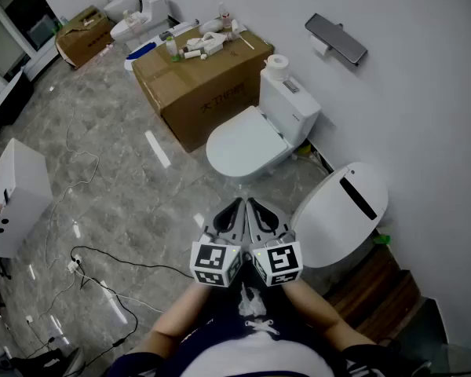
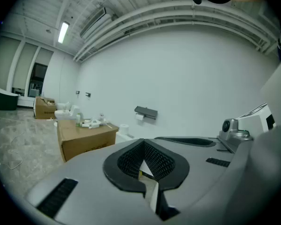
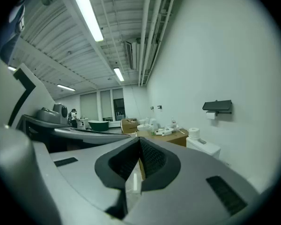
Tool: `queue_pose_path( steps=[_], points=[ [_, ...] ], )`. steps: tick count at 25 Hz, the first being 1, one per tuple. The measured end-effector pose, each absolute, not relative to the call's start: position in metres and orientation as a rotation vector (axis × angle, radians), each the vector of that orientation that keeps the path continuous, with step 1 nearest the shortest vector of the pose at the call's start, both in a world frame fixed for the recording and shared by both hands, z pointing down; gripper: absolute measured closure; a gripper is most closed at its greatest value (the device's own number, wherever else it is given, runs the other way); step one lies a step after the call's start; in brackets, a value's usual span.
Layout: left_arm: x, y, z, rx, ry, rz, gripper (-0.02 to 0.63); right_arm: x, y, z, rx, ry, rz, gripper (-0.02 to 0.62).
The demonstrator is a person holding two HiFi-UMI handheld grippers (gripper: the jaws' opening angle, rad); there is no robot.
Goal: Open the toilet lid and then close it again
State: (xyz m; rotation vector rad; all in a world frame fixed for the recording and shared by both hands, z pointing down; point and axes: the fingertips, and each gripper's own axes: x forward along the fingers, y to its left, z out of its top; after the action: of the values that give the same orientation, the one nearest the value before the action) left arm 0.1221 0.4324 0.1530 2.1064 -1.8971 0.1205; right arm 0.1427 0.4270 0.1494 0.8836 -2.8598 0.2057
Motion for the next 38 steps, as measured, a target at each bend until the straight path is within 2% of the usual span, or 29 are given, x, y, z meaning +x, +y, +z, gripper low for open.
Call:
queue_pose_path(
  steps=[16,26,38],
  points=[
    [0.122,0.413,0.179,2.077,-1.93,0.178,0.601,0.144,0.408,0.178,0.809,-2.818,0.194,0.588],
    [0.085,0.363,0.219,2.039,-1.867,0.23,0.601,0.118,0.365,0.229,0.777,-2.706,0.278,0.588],
    [0.007,0.24,0.252,2.121,-1.716,0.278,0.601,0.051,0.271,0.284,0.79,-2.521,0.414,0.588]
  ],
)
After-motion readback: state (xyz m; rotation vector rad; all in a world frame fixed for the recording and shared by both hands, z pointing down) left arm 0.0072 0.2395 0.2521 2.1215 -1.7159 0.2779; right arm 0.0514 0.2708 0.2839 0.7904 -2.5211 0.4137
